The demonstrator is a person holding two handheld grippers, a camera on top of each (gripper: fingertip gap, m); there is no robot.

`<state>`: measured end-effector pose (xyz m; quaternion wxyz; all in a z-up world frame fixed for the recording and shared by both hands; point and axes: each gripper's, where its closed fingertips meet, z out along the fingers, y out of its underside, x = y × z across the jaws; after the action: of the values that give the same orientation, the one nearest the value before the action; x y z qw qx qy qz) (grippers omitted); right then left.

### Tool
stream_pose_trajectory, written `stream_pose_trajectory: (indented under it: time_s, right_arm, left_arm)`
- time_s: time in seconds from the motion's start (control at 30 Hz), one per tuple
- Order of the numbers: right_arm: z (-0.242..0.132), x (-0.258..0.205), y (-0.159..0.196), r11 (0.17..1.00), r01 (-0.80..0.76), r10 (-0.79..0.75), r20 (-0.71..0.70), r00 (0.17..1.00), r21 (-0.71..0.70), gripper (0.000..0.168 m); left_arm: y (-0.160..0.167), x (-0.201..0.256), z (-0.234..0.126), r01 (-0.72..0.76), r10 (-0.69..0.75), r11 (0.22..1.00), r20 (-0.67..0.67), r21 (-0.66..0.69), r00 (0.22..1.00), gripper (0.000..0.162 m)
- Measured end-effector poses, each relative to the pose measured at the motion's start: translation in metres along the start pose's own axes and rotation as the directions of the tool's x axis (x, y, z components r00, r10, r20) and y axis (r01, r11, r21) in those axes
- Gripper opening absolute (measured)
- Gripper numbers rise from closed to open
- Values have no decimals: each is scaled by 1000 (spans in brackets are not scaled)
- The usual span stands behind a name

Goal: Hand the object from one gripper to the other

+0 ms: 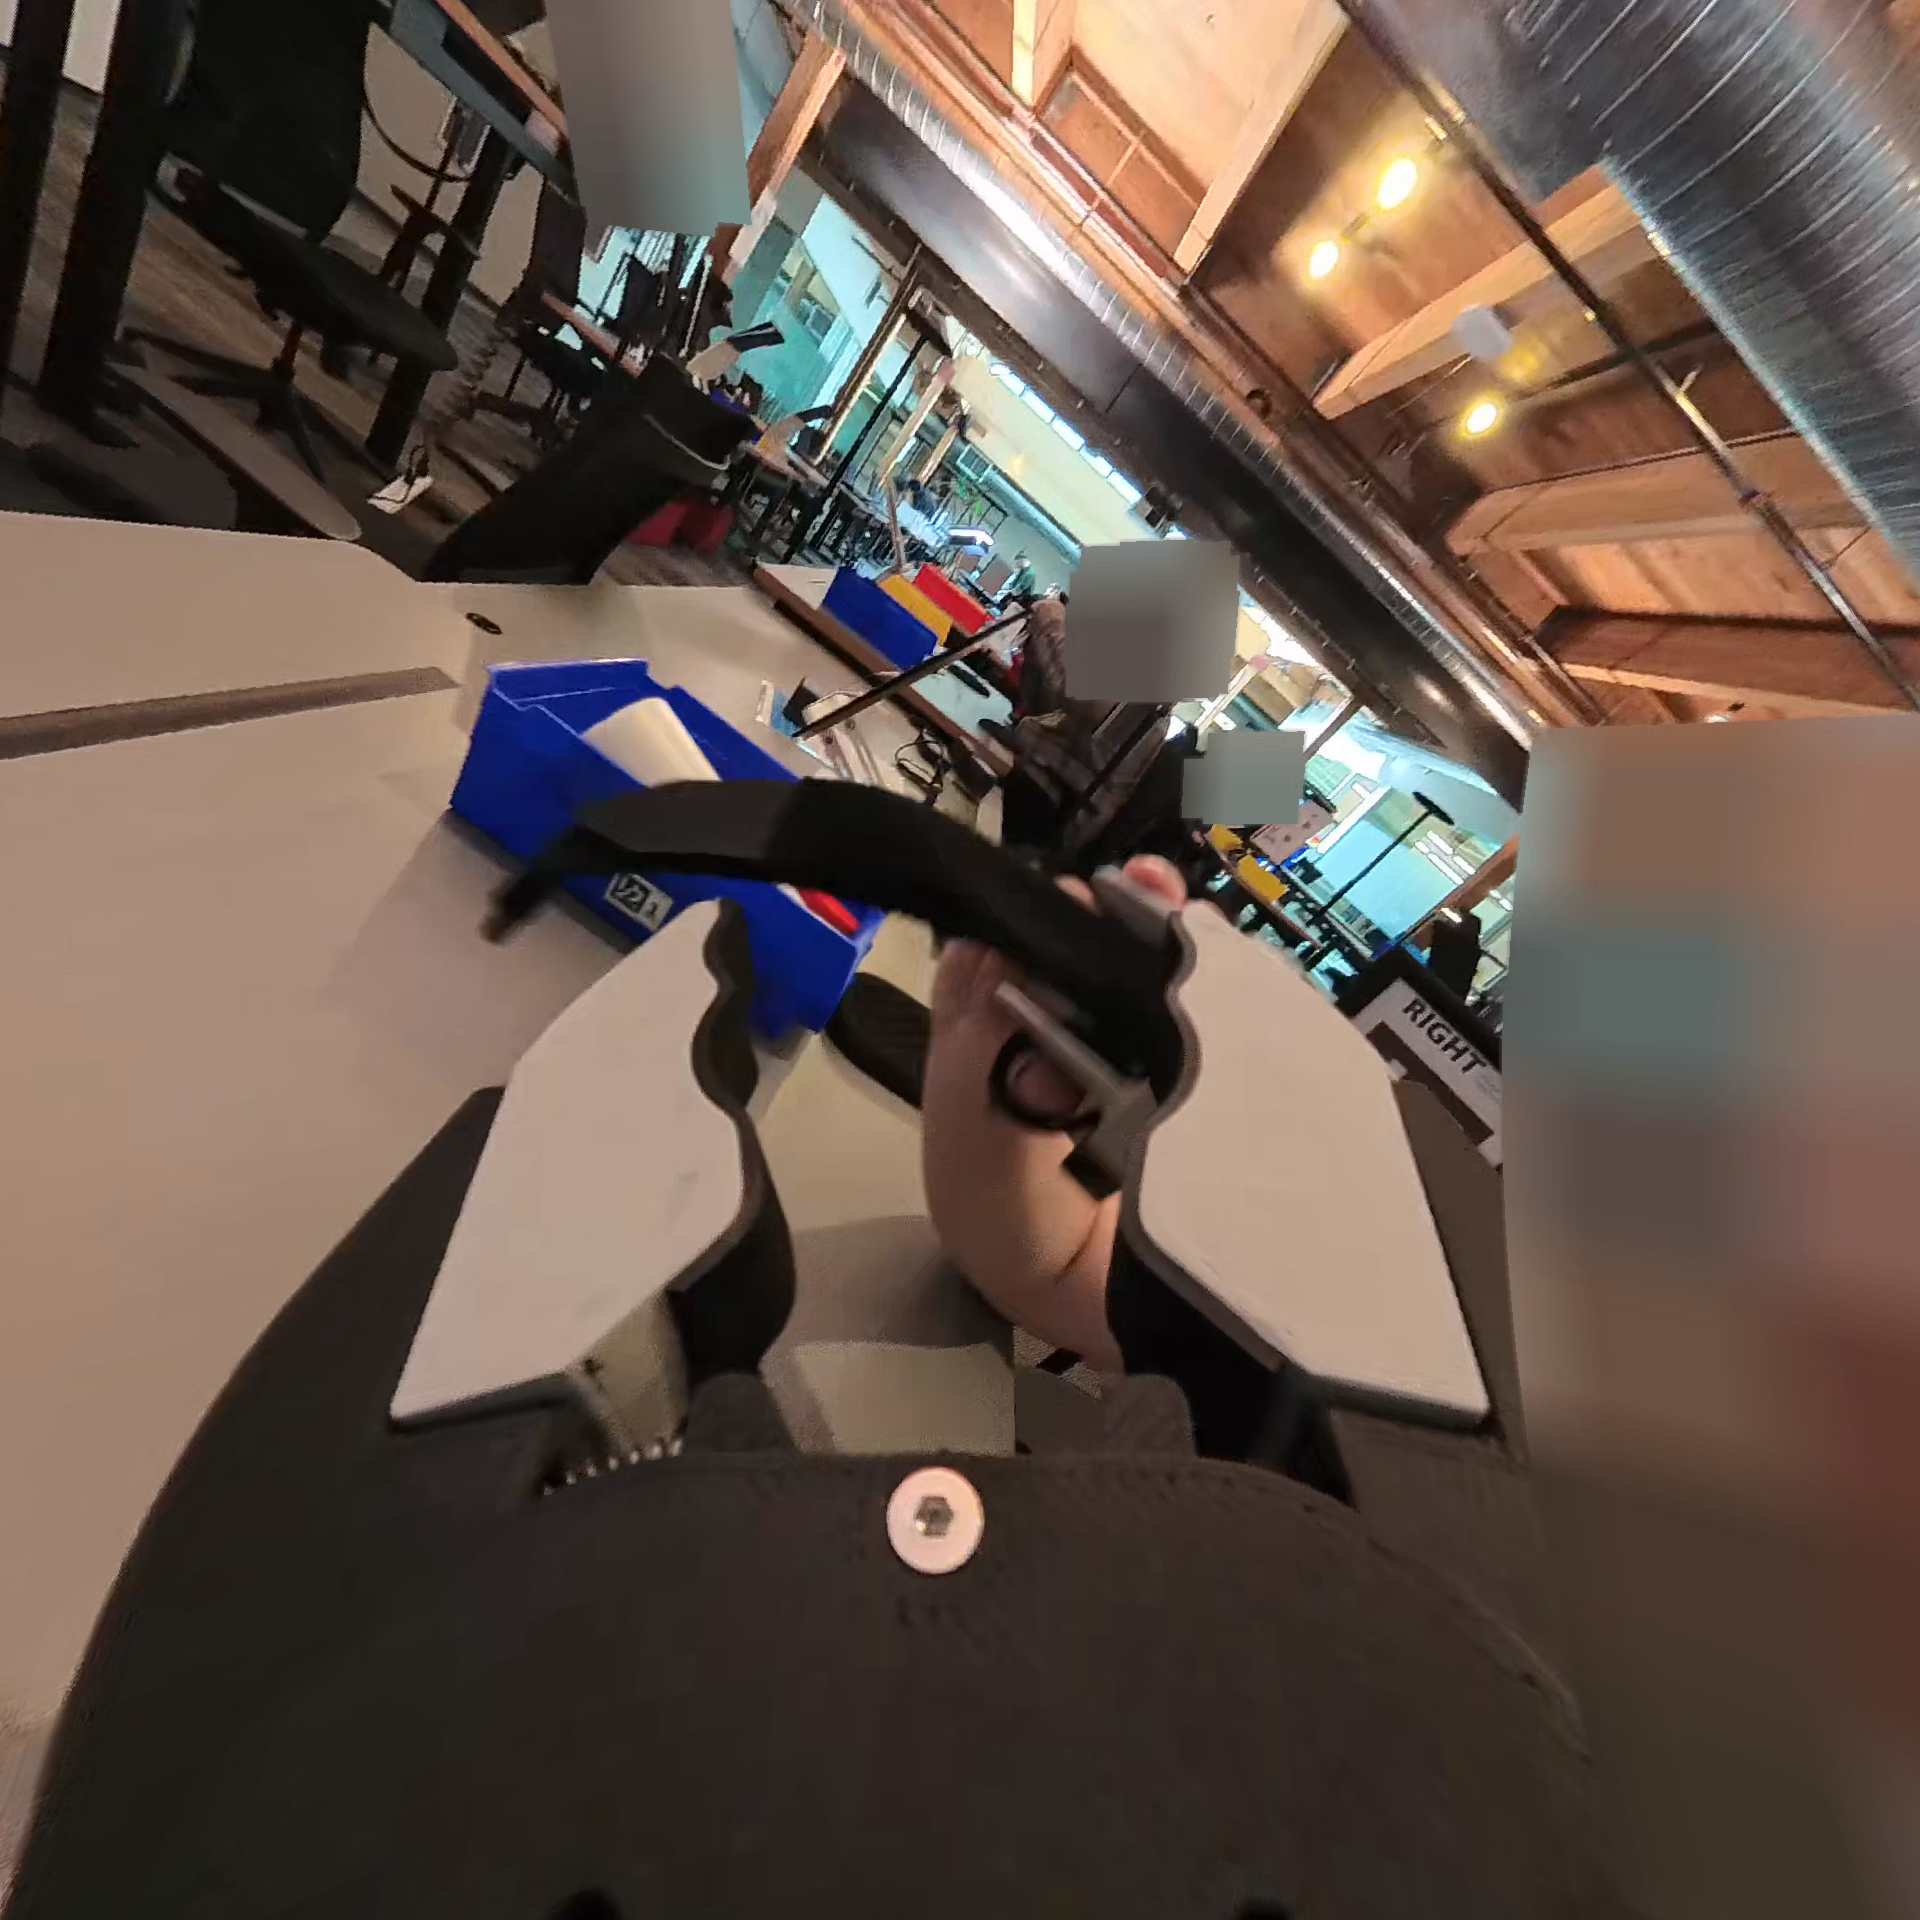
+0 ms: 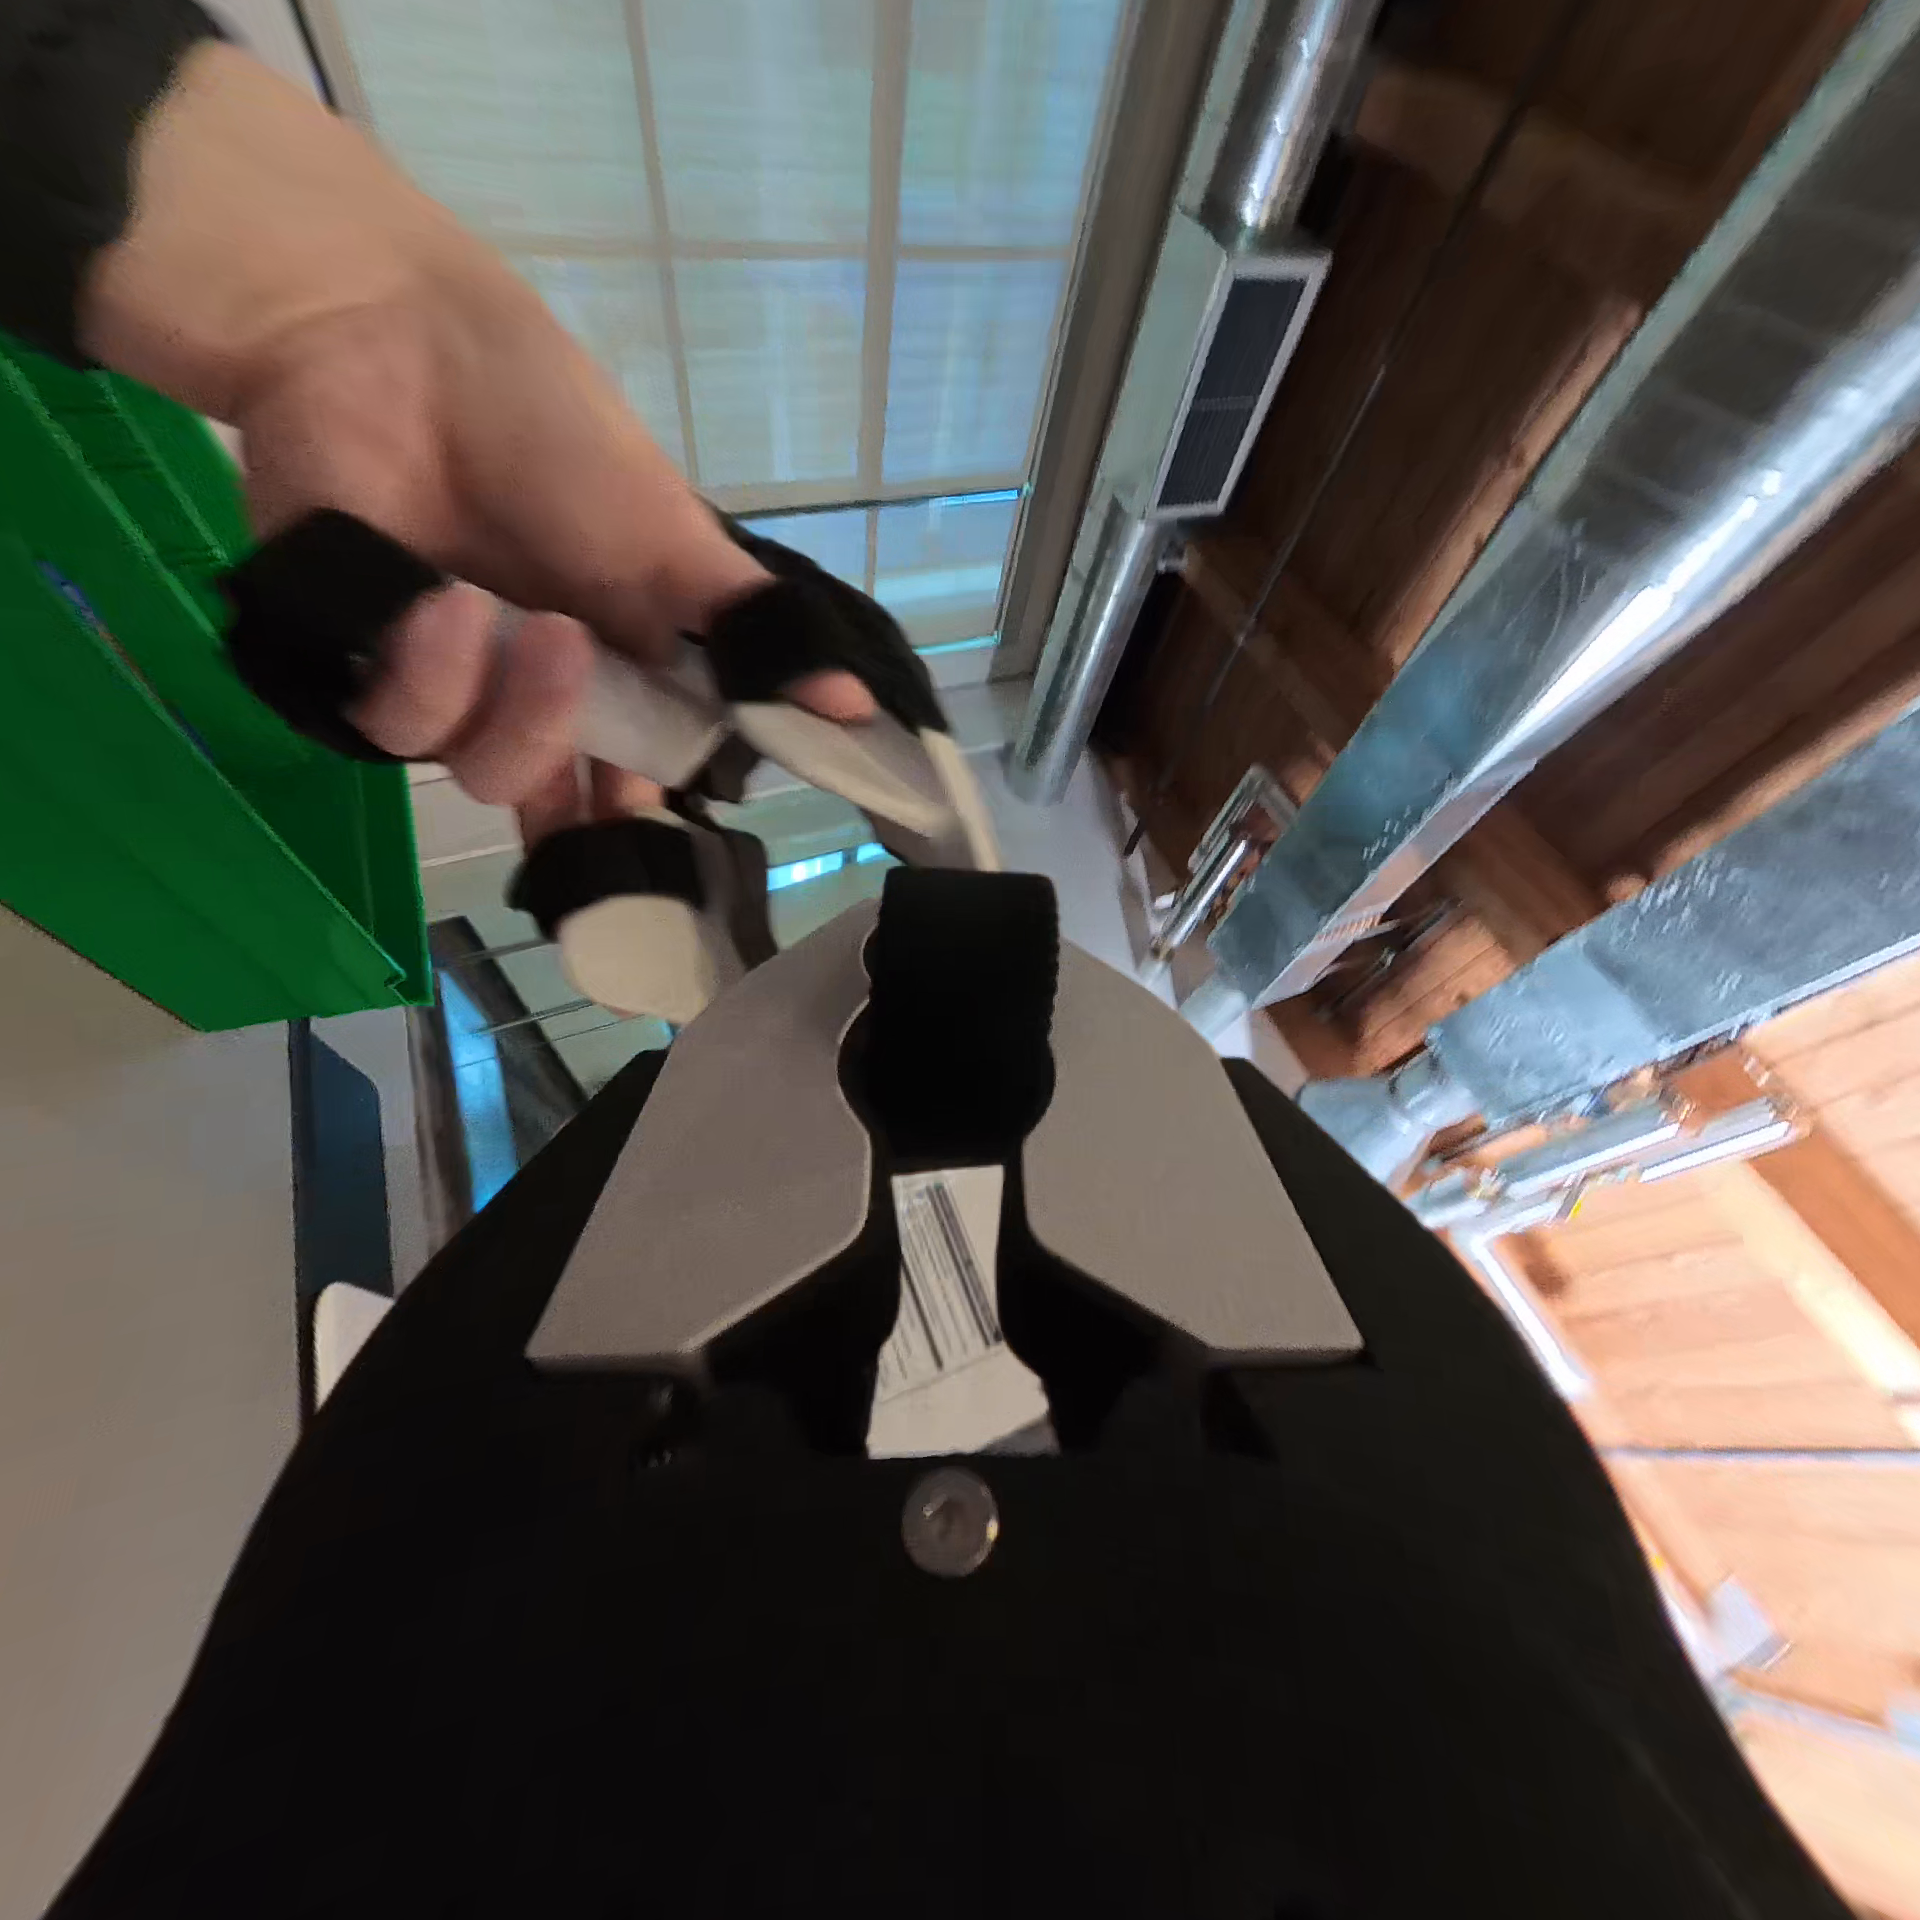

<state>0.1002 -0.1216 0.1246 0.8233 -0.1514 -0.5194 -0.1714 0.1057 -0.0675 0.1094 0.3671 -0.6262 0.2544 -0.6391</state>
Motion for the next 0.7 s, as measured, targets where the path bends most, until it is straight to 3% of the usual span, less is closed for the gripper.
stream_pose_trajectory:
  time_s: [0.13, 0.3, 0.4, 0.47, 0.57, 0.7]
  right_arm:
    - [-24, 57, 55, 931, -298, 308, 15, 951, -213, 17]
    - [-109, 109, 153, 583, -616, 629, -186, 755, -529, 18]
    - [-179, 123, 205, 346, -702, 645, -386, 660, -622, 19]
    - [-225, 132, 236, 239, -726, 567, -514, 644, -645, 18]
    - [-276, 142, 275, 183, -787, 466, -652, 598, -590, 19]
    - [-315, 122, 328, 117, -899, 453, -783, 427, -423, 18]
  left_arm:
    - [-13, -8, -12, -22, 20, 998, 44, 51, 999, 76]
    - [-23, -15, -23, -29, 22, 995, 71, 92, 997, 71]
    - [-22, -14, -23, -37, 31, 996, 69, 80, 997, 68]
    - [-19, -13, -22, -50, 45, 997, 73, 65, 996, 66]
    - [-16, -12, -18, -63, 60, 997, 71, 45, 996, 64]
    - [-11, -13, -12, -61, 59, 998, 66, 29, 996, 61]
